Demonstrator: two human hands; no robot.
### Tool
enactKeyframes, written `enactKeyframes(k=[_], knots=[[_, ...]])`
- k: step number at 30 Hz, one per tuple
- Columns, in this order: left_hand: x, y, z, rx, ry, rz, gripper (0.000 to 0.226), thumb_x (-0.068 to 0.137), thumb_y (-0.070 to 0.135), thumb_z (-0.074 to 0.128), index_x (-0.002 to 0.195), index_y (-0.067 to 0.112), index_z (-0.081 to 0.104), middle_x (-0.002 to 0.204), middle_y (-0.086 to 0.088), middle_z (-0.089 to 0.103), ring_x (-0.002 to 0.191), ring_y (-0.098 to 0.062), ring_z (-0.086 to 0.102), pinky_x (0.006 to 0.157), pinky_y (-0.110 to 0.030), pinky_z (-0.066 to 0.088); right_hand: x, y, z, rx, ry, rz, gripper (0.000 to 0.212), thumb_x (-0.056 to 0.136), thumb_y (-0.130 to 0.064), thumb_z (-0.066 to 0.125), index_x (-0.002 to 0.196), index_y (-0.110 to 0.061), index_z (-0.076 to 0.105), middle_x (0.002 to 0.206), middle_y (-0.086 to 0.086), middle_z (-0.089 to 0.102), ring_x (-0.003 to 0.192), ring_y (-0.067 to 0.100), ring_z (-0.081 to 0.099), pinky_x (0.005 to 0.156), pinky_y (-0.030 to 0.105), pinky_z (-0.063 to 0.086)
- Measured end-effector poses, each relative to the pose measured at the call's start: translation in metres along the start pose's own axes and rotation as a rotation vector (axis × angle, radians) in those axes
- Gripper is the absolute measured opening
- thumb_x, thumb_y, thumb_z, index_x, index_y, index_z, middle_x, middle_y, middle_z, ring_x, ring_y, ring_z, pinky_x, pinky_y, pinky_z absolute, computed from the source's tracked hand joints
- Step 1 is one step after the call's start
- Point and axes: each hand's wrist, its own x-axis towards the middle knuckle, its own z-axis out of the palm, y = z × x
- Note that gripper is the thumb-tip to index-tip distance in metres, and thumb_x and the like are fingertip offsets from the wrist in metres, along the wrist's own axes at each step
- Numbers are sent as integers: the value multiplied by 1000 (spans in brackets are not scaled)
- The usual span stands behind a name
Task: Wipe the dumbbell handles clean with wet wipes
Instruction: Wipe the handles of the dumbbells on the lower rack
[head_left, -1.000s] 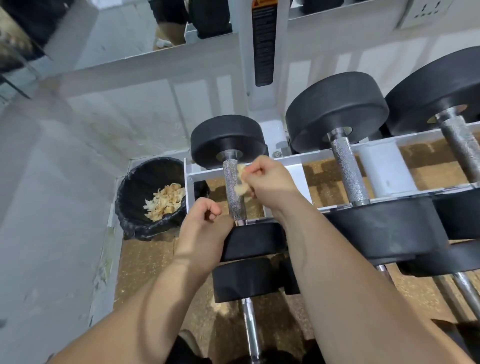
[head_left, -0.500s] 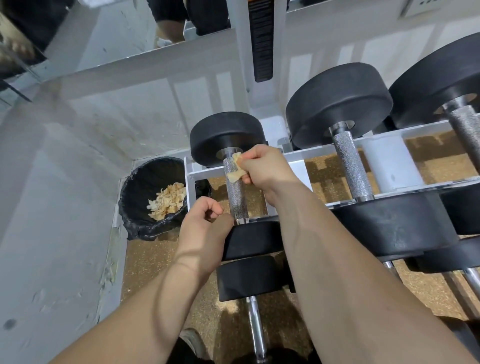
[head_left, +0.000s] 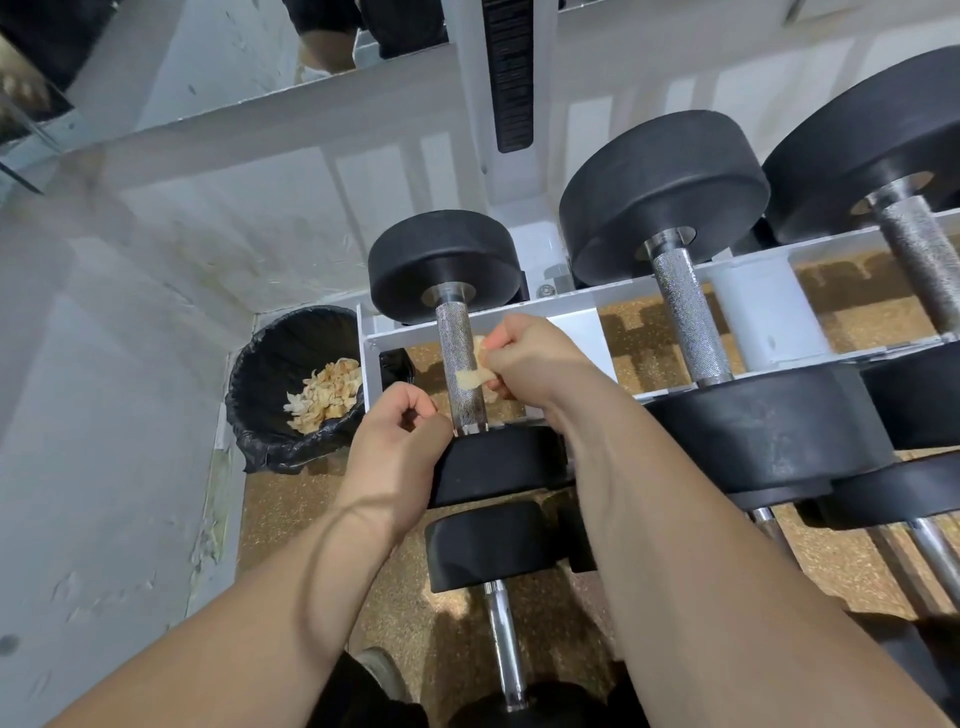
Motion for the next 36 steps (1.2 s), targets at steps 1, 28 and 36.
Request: enactKeyframes(k=[1,28,36], knots=[[0,0,0,-13,-5,2,21,70,28,55,80,11,49,85,-4,50,66,-12,38,63,-31,28,-8,3,-5,-89,-51,-12,15,84,-10,61,73,-20,60,72,5,62,67,22,60,69,38,54],[2,-11,6,18,111,146,29,67,45,61,82,24,49,86,0,52,68,-6,46,60,-21,32,-6,-13,-4,-701,104,-755,22,88,-11,72,109,-15,77,82,-22,53,78,-8,53,79,7,40],[0,-25,4,-264,190,177,19,73,44,46,80,27,53,82,-3,54,74,-24,50,65,-37,37,7,-38,-10,-900,45,-799,24,91,-18,70,114,-15,75,86,-11,59,81,2,56,80,26,51]])
